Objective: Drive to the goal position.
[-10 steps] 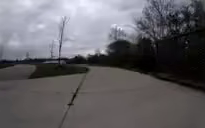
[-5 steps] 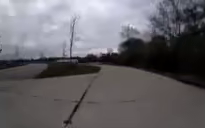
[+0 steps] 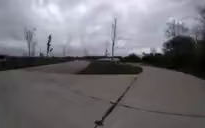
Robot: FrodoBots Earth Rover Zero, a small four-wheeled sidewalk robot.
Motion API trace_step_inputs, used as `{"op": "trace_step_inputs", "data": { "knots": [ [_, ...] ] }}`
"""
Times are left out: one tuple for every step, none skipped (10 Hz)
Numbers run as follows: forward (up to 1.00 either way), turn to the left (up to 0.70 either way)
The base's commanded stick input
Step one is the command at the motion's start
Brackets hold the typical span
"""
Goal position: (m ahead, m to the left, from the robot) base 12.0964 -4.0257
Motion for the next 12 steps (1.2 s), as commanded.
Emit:
{"op": "trace_step_inputs", "data": {
  "knots": [
    [0.0, 0.0],
    [0.0, 0.0],
    [0.0, 0.0],
    [0.0, 0.0],
    [0.0, 0.0],
    [0.0, 0.0],
    [1.0, -0.27],
    [1.0, -0.27],
    [1.0, -0.27],
    [1.0, -0.27],
    [1.0, -0.27],
    [1.0, -0.27]
  ]
}}
